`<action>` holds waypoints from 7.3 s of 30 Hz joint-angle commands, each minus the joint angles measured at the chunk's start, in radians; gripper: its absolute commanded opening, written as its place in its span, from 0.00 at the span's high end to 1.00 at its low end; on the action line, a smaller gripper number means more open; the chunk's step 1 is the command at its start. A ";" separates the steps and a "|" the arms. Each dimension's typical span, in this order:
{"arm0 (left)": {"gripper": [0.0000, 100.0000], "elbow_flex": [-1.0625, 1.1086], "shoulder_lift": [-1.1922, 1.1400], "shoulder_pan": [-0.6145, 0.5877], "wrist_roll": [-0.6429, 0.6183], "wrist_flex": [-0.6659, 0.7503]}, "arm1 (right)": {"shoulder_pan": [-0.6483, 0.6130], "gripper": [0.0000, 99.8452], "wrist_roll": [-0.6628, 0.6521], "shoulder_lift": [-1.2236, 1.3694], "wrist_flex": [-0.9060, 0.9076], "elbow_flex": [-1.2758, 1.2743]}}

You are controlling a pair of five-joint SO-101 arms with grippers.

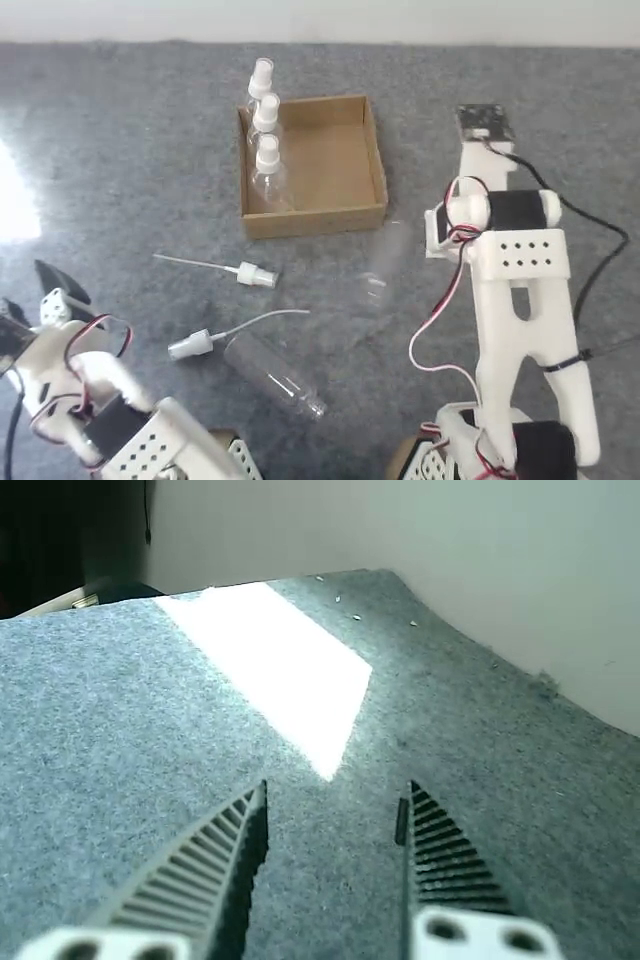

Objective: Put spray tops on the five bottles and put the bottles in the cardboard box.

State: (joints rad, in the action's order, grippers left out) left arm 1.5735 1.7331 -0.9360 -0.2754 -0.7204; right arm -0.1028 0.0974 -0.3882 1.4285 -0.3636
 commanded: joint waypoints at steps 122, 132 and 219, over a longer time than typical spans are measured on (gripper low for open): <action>0.80 -0.004 0.011 0.005 -0.006 0.032 | -0.526 0.99 -0.713 0.381 -0.572 -0.054; 0.80 -0.004 0.011 0.005 -0.006 0.032 | -0.414 0.99 -0.715 0.372 -0.568 -0.180; 0.80 -0.004 0.011 0.006 -0.006 0.032 | -0.593 0.80 -1.106 0.598 -0.157 0.152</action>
State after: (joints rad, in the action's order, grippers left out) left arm 1.5735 1.7331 -0.9360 -0.2754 -0.7204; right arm -0.6966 -1.0027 0.2194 1.2658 -0.2578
